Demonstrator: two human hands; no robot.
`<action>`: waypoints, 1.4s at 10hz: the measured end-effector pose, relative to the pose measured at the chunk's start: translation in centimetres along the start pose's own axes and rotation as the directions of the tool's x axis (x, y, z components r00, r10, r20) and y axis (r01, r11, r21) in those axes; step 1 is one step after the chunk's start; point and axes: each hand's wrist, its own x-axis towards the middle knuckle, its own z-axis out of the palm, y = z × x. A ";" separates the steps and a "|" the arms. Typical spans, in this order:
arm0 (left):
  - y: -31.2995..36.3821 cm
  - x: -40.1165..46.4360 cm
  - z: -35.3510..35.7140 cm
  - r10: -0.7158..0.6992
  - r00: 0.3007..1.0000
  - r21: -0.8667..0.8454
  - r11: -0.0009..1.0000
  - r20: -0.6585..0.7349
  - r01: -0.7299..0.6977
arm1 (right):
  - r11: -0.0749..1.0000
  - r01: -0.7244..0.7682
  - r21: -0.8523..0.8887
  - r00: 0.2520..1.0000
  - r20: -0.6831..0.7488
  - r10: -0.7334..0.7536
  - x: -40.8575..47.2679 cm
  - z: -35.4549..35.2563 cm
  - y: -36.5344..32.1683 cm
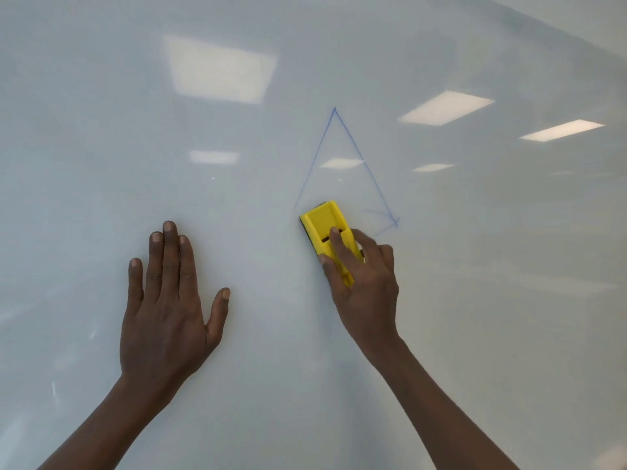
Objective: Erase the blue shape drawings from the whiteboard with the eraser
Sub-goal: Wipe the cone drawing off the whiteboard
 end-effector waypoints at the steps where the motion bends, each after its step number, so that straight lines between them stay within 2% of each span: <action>1: 0.1 0.1 0.0 0.003 1.000 -0.005 1.000 -0.004 -0.003 | 0.999 -0.011 -0.032 1.000 0.003 0.011 -1.0 -0.7 1.9; 3: 0.1 0.0 0.0 0.000 1.000 -0.005 1.000 -0.006 0.000 | 0.969 -0.238 -0.060 0.971 -0.044 0.236 2.7 -1.3 5.1; 5: 0.1 0.0 0.0 -0.002 1.000 -0.003 1.000 0.008 0.002 | 0.996 -0.084 -0.034 0.996 0.001 0.084 2.1 -0.9 3.5; 6: 0.1 0.0 -0.1 -0.007 1.000 0.002 1.000 0.010 0.007 | 0.996 -0.081 -0.048 0.996 0.016 0.082 0.1 -1.5 4.6; 8: 0.2 0.1 0.0 -0.009 1.000 0.008 1.000 0.008 0.009 | 0.950 -0.299 -0.086 0.954 -0.038 0.296 2.5 -2.5 8.1; 9: 0.2 0.0 0.0 -0.010 1.000 0.004 1.000 0.006 0.010 | 0.948 -0.316 -0.050 0.949 -0.044 0.314 4.3 -2.1 7.6; 11: 0.1 0.0 0.1 -0.009 1.000 0.002 1.000 -0.008 0.009 | 0.985 -0.173 -0.018 0.985 0.006 0.173 2.1 -2.0 6.3; 12: 0.1 0.0 0.1 -0.011 1.000 -0.002 1.000 -0.003 0.011 | 0.975 -0.221 -0.033 0.975 0.018 0.222 0.3 -2.7 7.8; 14: 0.1 -0.1 0.2 -0.012 1.000 0.002 1.000 -0.011 0.012 | 0.937 -0.346 -0.043 0.938 -0.047 0.344 2.8 -2.8 9.5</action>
